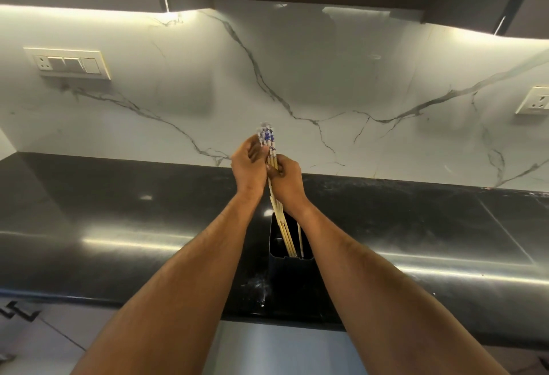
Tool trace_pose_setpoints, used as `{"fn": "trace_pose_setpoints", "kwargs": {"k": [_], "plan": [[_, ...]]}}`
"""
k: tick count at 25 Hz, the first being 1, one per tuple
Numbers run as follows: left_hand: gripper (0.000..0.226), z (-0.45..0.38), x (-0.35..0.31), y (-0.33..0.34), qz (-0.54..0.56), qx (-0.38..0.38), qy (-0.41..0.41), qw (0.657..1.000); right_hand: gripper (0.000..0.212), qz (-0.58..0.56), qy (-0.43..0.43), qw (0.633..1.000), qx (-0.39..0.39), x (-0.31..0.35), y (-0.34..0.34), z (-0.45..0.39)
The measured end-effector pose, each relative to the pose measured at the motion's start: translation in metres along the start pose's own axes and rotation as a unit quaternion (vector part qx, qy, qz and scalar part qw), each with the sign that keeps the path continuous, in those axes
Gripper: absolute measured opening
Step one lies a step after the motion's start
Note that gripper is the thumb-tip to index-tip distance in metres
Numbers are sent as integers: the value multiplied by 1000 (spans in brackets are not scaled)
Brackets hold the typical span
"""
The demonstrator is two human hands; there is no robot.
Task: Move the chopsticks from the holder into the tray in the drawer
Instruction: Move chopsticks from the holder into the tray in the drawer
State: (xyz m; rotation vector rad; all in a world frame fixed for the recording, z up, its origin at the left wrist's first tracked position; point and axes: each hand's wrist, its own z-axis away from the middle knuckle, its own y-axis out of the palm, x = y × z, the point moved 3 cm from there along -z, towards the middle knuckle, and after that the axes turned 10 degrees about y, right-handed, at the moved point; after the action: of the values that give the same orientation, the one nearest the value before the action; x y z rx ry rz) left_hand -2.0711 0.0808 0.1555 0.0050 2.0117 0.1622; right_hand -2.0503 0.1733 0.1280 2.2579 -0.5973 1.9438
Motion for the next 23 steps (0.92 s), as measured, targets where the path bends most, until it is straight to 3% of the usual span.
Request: {"fn": "trace_pose_setpoints", "kwargs": {"k": [2,5,9,12,15,19,23], "plan": [[33,13,4,-5,28,71,-60,995,16,-79,46,996,-2,5,-2,2],[29,46,5,-9,160,219,-161,949,13,-165,139,975,-42,4,-11,8],[22,68,1,-20,-4,255,-167,952,13,-298,220,928,-46,0,-20,43],[11,87,-4,-28,-101,304,-162,933,16,-321,243,915,-35,-1,-31,75],[11,110,-8,-42,-176,360,-132,906,24,-280,235,929,-62,3,-51,101],[13,138,-15,-66,-229,419,-85,875,48,-13,157,981,-115,18,-90,135],[13,161,-23,-73,-263,467,-67,841,30,116,82,989,-42,24,-94,173]]}}
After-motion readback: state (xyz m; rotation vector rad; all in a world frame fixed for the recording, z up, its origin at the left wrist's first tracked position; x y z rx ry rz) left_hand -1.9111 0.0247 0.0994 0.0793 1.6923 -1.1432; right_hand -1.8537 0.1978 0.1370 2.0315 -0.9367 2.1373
